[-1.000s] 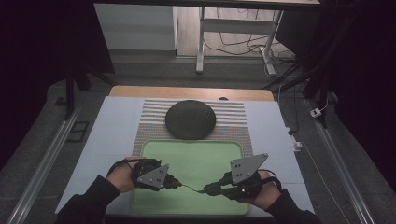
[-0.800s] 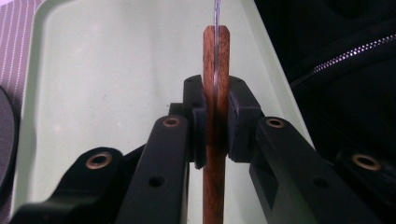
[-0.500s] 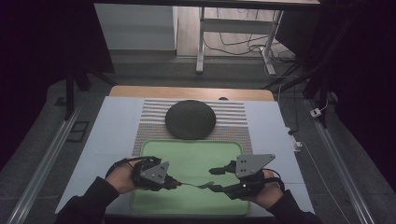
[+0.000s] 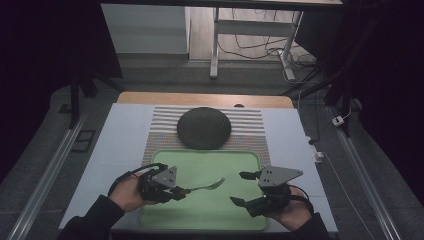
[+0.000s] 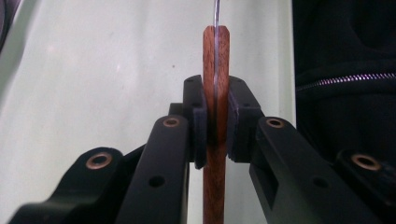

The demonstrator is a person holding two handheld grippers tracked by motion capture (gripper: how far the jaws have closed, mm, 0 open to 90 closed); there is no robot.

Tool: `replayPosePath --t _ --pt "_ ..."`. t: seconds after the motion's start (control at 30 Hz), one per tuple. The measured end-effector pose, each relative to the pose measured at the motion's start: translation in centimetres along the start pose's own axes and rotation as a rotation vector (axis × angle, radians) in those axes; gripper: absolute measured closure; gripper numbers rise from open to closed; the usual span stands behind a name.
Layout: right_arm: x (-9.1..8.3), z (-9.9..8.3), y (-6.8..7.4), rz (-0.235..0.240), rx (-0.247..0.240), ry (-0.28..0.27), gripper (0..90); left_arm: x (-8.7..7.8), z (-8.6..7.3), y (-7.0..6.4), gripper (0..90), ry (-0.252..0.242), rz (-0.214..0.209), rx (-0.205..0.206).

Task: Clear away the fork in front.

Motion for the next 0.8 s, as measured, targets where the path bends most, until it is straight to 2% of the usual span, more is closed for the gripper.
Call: replayPosePath --t 0.1,0.2,0.37,0.5,0.7,0.8 --pt "0.0 -0.6 -0.1 -0.024 0.049 0.026 20.0 0.0 -0.1 0.1 79.9 0.009 -0.005 -0.074" --pt "0.0 -1.3 -0.3 -0.070 0.087 0.045 15.5 0.1 -0.4 0.3 79.8 0.023 -0.015 -0.151" --pt "-0.4 -2.6 -0.6 -0.115 0.165 0.059 8.2 0.2 -1.3 0.7 79.9 0.037 -0.018 -0.283" --pt "-0.8 -3.7 -1.0 -0.186 0.205 0.079 2.3 0.2 -1.7 0.8 79.9 0.026 -0.019 -0.386" --pt "-1.4 -4.9 -1.3 -0.235 0.278 0.078 0.0 0.5 -2.2 0.5 79.8 0.039 -0.019 -0.499" --pt "-1.9 -5.5 -1.2 -0.254 0.286 0.085 0.0 0.8 -2.3 0.4 79.8 0.052 -0.010 -0.555"
Point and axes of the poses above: each handheld gripper's, and its own axes: x roughly forward along the jaws, z roughly out of its top, y roughly to its left, the point moved 5 cm from there along x, roughly forward along the jaws, and after that the axes turned 15 degrees about y, right-handed, at the moved point
